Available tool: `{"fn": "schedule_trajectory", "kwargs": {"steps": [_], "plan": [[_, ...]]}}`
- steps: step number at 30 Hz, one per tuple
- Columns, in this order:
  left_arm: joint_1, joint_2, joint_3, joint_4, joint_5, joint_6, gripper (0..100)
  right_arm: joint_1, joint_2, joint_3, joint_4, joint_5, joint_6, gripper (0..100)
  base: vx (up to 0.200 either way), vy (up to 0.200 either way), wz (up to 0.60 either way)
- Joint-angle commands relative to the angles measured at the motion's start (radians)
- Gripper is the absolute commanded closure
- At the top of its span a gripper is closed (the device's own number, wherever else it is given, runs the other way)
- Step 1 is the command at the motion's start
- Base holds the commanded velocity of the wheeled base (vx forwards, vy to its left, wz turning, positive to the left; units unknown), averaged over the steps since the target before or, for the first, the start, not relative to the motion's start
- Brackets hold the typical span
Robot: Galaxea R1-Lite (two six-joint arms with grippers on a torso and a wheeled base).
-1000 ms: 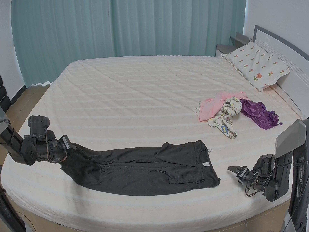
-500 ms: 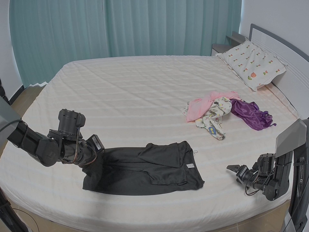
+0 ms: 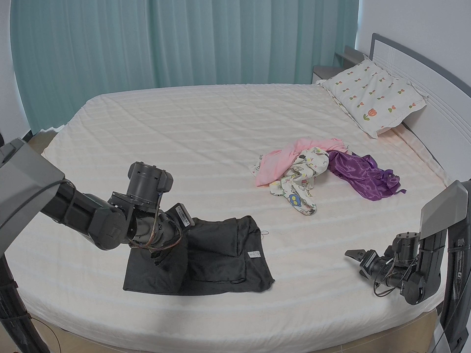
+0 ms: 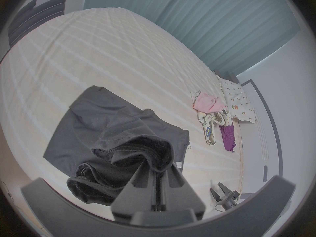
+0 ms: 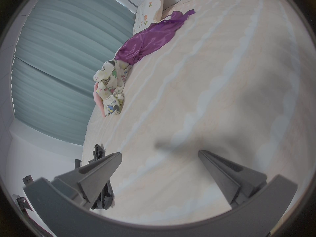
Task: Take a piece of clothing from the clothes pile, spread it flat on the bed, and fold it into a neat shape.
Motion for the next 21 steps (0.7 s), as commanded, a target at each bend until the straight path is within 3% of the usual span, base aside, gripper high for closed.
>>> {"fn": "schedule_trajectory", "kwargs": {"steps": [1,4,9,21], "plan": [[-0.033,0.069,-0.041,-0.001,0.014,-0.002,100,0.001,-0.001,0.000,-0.010,0.000,-0.001,0,0.000,-0.200,0.00],[-0.042,0.081,-0.058,-0.001,0.024,-0.002,100,0.001,-0.001,0.000,-0.010,0.000,-0.001,0,0.000,-0.200,0.00],[-0.064,0.149,-0.136,0.001,0.063,-0.002,100,0.002,0.000,0.000,-0.010,0.000,-0.001,0,0.000,0.000,0.00],[-0.104,0.207,-0.185,-0.001,0.067,-0.008,100,0.004,0.002,0.000,-0.010,0.000,-0.003,0,0.000,0.000,0.00]]}}
